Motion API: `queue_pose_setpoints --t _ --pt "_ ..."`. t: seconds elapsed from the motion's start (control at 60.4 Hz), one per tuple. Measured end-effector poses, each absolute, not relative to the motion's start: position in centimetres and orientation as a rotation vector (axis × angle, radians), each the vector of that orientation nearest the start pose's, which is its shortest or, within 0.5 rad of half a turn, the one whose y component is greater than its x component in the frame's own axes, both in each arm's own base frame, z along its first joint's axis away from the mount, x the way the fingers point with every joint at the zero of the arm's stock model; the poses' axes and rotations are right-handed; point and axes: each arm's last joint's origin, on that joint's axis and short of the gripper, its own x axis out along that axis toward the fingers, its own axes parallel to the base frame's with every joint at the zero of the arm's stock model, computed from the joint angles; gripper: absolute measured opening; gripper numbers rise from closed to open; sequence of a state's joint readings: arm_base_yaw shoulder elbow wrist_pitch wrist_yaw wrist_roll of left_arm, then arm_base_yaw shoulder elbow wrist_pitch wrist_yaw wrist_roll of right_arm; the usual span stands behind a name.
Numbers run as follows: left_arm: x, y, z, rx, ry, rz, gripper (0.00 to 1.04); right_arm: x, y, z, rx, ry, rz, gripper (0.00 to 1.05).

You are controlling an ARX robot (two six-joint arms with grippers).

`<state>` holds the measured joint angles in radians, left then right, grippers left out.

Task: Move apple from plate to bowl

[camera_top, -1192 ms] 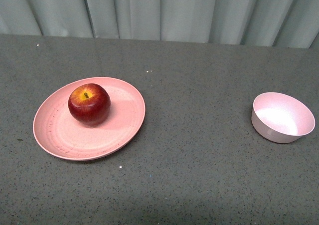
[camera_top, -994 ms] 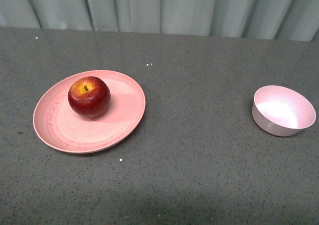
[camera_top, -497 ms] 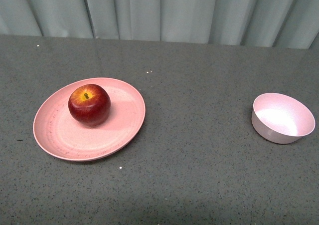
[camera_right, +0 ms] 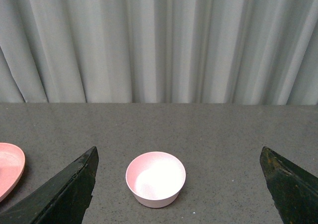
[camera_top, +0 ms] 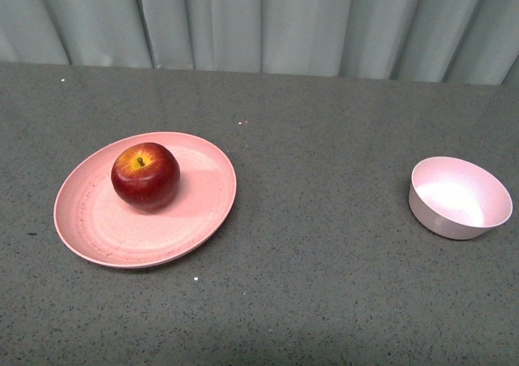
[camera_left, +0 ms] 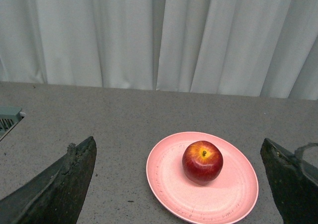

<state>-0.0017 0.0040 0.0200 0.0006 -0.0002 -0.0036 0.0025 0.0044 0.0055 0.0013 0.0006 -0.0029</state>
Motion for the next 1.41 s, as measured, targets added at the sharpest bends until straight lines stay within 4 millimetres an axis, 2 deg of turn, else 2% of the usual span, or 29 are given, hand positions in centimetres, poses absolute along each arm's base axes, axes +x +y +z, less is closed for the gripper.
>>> queue_pose_setpoints --t 1.242,1.325,1.408 --pt "9.7 0.0 17.0 -0.004 -0.017 -0.002 0.98 9.8 0.0 16.6 -0.015 -0.009 -0.015 0.95" --pt "9.7 0.0 17.0 -0.004 -0.017 -0.002 0.98 10.1 -0.3 16.9 -0.079 -0.031 -0.062 0.95" --pt "9.7 0.0 17.0 -0.004 -0.017 -0.002 0.98 11.1 -0.6 16.8 -0.1 0.027 -0.048 0.95"
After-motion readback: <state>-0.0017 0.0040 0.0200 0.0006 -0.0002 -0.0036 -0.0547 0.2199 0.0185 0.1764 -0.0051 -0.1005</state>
